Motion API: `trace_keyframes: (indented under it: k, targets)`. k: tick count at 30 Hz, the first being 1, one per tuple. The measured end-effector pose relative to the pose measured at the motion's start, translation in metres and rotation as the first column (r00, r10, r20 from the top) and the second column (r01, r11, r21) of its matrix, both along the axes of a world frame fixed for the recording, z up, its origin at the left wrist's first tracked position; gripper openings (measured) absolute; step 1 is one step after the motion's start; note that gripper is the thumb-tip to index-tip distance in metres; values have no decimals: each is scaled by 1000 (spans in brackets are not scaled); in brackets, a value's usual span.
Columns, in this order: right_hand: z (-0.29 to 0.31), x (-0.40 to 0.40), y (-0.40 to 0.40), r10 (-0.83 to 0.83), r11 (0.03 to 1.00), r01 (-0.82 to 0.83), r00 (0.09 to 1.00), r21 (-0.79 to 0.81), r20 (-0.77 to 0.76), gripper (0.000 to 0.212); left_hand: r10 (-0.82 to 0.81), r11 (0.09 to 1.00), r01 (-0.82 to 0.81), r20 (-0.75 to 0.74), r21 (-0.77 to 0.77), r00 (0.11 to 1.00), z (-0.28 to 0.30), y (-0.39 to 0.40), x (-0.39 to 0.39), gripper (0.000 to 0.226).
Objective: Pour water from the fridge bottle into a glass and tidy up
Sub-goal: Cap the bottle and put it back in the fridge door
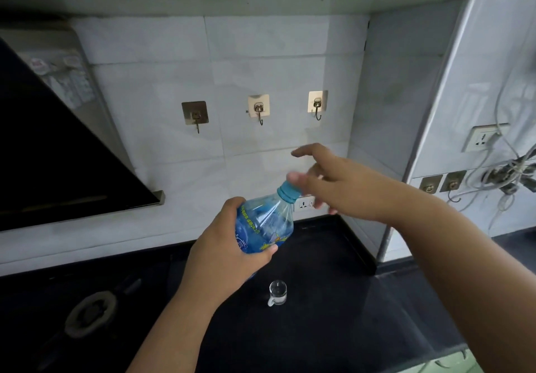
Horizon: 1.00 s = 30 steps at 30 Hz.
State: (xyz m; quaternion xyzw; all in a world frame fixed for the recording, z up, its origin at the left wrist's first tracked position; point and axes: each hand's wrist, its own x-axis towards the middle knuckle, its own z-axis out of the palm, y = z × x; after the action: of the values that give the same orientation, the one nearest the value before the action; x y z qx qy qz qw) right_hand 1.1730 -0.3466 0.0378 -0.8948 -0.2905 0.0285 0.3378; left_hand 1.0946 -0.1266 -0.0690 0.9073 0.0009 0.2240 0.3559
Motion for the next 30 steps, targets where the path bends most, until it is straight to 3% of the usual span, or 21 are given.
trace_keyframes:
  k: [2,5,8,10,12,15,17,20,23,25,28,29,30]
  targets:
    - [-6,2,-4,140,990,-140,988,6,69,35,4,1000,-4,14,11,1000,1,1,-2,74]
    - [-12,2,2,68,998,-69,987,-3,148,25,20,998,-22,31,57,999,1,0,-3,71]
    - [-19,-3,17,-80,948,181,931,-262,355,62,38,991,-45,59,128,998,0,-2,-5,70]
    - [-21,-5,19,-136,879,293,910,-376,392,80,16,989,-23,51,143,999,-2,-2,-6,70]
    - [-20,-9,15,-91,922,199,945,-331,315,78,4,997,-6,25,77,1000,-3,0,-8,69]
    - [-19,-10,6,138,971,-68,942,-228,307,47,-19,999,20,23,-28,1000,-3,2,-9,74]
    - [-23,-3,3,184,973,-127,932,-195,313,38,-38,997,39,17,-59,999,-1,2,-9,76]
    - [-30,-2,10,58,988,0,925,-155,375,47,-12,1000,11,46,22,999,0,-3,-8,73]
    - [-33,-5,18,-118,940,222,924,-260,365,63,33,989,-44,81,139,996,-3,-6,-5,73]
    - [-36,-4,14,-50,945,186,894,-268,446,58,-2,997,0,21,78,1000,-3,-2,-6,76]
    - [-39,1,3,119,985,-3,731,-172,672,45,-127,990,121,-82,-73,989,2,1,-9,84]
    - [-44,2,4,84,993,1,684,-115,724,45,-139,988,132,-80,-81,987,2,-1,-10,84]
    - [-46,0,9,-15,996,70,705,-49,709,47,-124,991,121,-68,-53,990,2,-5,-11,82]
